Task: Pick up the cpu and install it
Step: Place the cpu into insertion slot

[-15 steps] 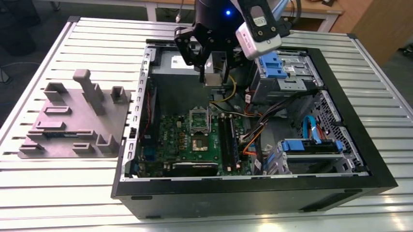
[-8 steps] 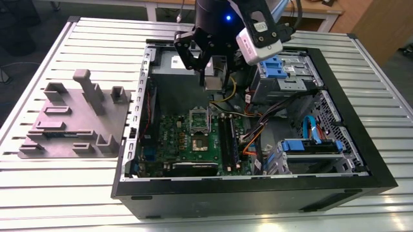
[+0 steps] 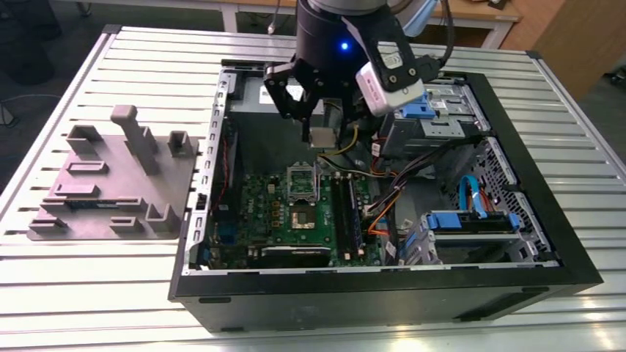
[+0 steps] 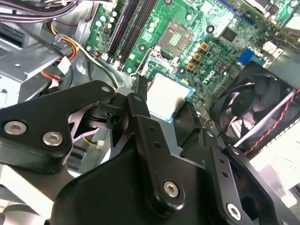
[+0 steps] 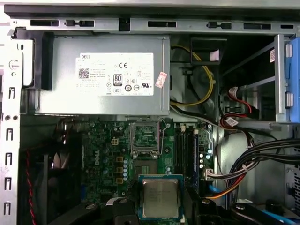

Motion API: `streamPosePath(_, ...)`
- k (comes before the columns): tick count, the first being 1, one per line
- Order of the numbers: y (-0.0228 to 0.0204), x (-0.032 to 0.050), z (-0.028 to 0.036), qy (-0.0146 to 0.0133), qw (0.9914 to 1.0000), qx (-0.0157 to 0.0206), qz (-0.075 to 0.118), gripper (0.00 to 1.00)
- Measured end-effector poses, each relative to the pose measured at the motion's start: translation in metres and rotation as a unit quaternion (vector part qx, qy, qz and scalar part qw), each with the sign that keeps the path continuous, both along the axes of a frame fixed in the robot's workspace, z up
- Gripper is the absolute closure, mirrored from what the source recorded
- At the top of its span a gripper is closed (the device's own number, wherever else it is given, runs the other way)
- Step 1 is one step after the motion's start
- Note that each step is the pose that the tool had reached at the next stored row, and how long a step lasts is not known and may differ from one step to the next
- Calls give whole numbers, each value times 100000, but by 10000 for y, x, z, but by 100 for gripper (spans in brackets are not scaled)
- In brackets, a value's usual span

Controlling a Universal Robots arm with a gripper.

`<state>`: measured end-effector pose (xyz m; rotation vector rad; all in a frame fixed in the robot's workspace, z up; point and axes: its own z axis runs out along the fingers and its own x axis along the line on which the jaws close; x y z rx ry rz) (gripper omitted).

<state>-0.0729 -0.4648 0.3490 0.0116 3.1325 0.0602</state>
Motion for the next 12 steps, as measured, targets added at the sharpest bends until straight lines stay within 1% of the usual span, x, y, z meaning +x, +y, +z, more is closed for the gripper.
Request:
streamPosePath(4, -60, 0, -72, 3, 100000, -5, 2, 53)
streamPosePath(6, -83, 0, -110, -5, 100000, 9, 2, 53)
streamPosePath(8, -95, -1, -145, -2, 100000, 3, -3, 53)
streamPosePath(12, -101, 0, -211, -1, 100000, 1, 1, 53)
